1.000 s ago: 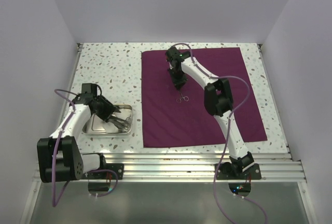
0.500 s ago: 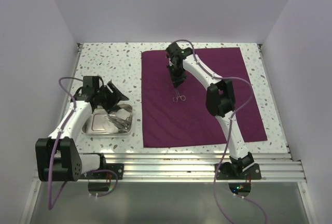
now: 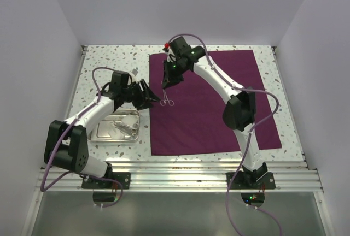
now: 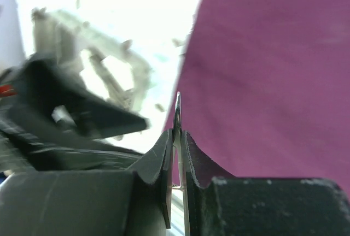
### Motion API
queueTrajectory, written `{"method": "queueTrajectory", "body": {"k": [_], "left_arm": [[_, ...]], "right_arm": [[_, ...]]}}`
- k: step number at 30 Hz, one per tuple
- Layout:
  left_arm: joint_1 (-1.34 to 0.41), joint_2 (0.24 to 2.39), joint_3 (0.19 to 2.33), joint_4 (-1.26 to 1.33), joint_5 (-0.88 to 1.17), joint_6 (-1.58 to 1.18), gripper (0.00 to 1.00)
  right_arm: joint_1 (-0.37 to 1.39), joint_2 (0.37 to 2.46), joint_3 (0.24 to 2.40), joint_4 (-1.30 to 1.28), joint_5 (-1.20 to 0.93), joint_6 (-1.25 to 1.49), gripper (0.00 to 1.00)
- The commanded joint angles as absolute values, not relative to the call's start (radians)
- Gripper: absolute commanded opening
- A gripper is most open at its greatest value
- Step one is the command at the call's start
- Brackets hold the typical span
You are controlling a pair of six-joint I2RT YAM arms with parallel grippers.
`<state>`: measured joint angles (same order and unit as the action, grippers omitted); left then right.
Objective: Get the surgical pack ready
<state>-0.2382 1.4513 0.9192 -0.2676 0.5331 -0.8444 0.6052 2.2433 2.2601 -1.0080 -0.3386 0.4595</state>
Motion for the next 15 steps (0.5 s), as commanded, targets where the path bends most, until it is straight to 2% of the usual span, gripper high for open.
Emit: {"method": "queueTrajectory", "body": {"k": [1,15], "left_arm": [[-0.262,1.457,0.959,-0.190,0.584,-0.867,0.58],[-0.267,1.428,0.946,-0.248,0.532,-0.874,0.52]], "right_arm": [[0.655,2.200,2.244,-0.976,-0.423,0.511,0.00],[0.696,2.197,2.197,-0.983,-0.403,0.468,0.00]]}}
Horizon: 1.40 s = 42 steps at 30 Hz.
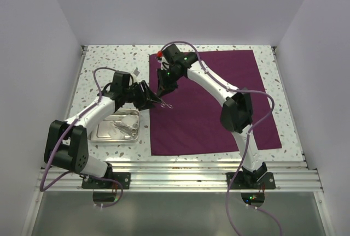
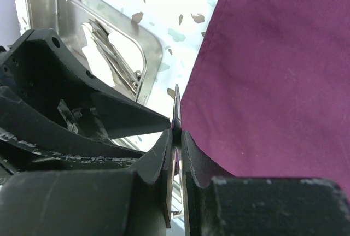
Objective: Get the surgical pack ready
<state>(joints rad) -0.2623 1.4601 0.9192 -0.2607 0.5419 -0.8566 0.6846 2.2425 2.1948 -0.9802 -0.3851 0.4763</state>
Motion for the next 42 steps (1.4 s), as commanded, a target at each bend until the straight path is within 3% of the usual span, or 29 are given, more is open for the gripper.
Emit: {"method": "queueTrajectory", "body": {"k": [1,10,18,24,42], "left_arm": [[-0.267,1.431,0.940,-0.252,0.535,-0.874,0.52],[-0.267,1.396,0.928,-0.318,0.471,-0.868,0.61],[-0.265,1.356,0.959,-0.373,0.382,-0.871,0.61],[-0.267,1.347,0.921,-0.249,0.451,-0.903,0.65],[-0.319,1.480,0.930,-0.156,0.557,-0.974,0.48]], "right_arm": [[0.695,2.197,2.197,-0.982,-0.405,0.465,0.00],[0.696,2.192,2.189,-0.989,-0.367,0.449,0.00],[0.696,2.178,2.164,-0.977,-0.350,0.446,0.00],[0.696,2.175,2.160,-0.970,-0.344,0.463,0.00],[0.701,2.169,2.181,-0.943,-0.360,0.522,0.00]]}}
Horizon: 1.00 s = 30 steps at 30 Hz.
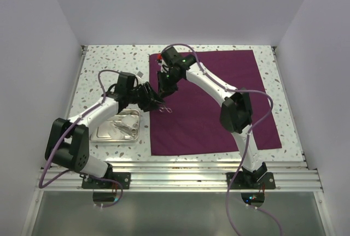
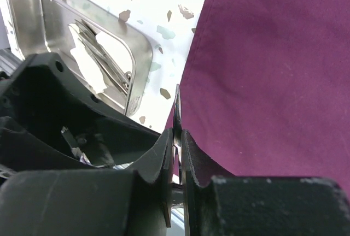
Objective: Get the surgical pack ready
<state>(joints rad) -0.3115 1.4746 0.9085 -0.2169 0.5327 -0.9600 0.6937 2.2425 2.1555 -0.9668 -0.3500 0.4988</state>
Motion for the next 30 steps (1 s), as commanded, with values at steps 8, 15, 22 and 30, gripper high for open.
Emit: {"method": "queueTrajectory", "body": {"k": [8,15,22,30], "left_arm": [[-0.319,1.532,0.972,-0.178,0.537,-0.976,0.19],[-0.285,1.458,0.977,-0.371,0.394,-0.934,0.00],[-0.059,1.129,0.801,-0.596,0.203,-0.968,0.00],[0.057,1.140,0.727,-0.670,0.137,-0.980,0.00]], "right_arm": [[0.704,2.164,2.177,-0.948,-0.374,0.525,0.00],[0.673,2.166,2.190,-1.008,-0.330,0.491,0.43],[0.634,2.171,2.207,-1.063,-0.298,0.419,0.80],[0.643,2.154,2.115,-0.991,-0.423,0.410,0.86]]}}
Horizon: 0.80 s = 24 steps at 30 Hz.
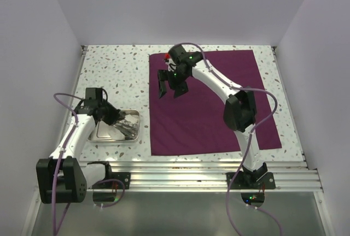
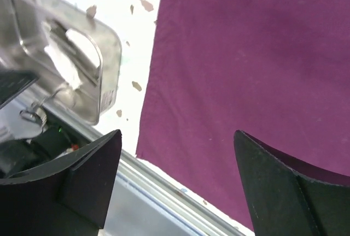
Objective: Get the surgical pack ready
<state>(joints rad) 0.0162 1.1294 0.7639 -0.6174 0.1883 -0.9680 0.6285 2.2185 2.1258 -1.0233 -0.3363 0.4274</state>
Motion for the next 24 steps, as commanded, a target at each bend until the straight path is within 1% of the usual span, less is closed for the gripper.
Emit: {"method": "queueTrajectory", "body": {"k": [1,2,3,5,6,7,8,10,11,13,15,16,17,21,24], "left_arm": [[0.069,1.143,0.718,-0.661,0.133,-0.982,0.00],[0.074,1.147,0.709,-0.657,0.126,-0.982,0.03],[0.077,1.157,0.709,-0.657,0.118,-0.977,0.09],[0.090,1.166,0.710,-0.655,0.110,-0.959,0.17],[0.092,1.172,0.712,-0.658,0.106,-0.953,0.28],[0.094,1.177,0.715,-0.672,0.089,-0.943,0.34],[0.098,1.180,0.718,-0.675,0.084,-0.939,0.43],[0.101,1.186,0.729,-0.693,0.083,-0.924,0.50],[0.101,1.187,0.736,-0.699,0.081,-0.916,0.57],[0.100,1.186,0.787,-0.736,0.061,-0.875,0.60],[0.100,1.183,0.834,-0.791,0.003,-0.816,0.66],[0.100,1.184,0.885,-0.810,-0.047,-0.796,0.71],[0.100,1.198,0.908,-0.824,-0.075,-0.770,0.73],[0.104,1.256,0.991,-0.910,-0.225,-0.684,0.76],[0.123,1.322,1.008,-0.949,-0.282,-0.663,0.76]], "right_arm": [[0.650,2.166,2.121,-0.989,-0.457,0.411,0.84],[0.670,2.195,2.153,-0.999,-0.513,0.407,0.81],[0.681,2.213,2.172,-1.008,-0.537,0.407,0.80],[0.715,2.240,2.194,-1.011,-0.561,0.426,0.76],[0.724,2.240,2.183,-0.991,-0.566,0.443,0.76],[0.733,2.237,2.166,-0.962,-0.569,0.468,0.76],[0.748,2.232,2.136,-0.919,-0.569,0.513,0.75],[0.773,2.240,2.122,-0.893,-0.565,0.554,0.71],[0.781,2.247,2.121,-0.885,-0.557,0.584,0.71],[0.811,2.273,2.125,-0.868,-0.549,0.623,0.69],[0.830,2.304,2.129,-0.867,-0.516,0.649,0.69],[0.847,2.313,2.134,-0.873,-0.506,0.667,0.69],[0.853,2.322,2.137,-0.877,-0.497,0.678,0.69],[0.874,2.356,2.151,-0.903,-0.436,0.703,0.66],[0.887,2.384,2.158,-0.910,-0.407,0.713,0.61]]}}
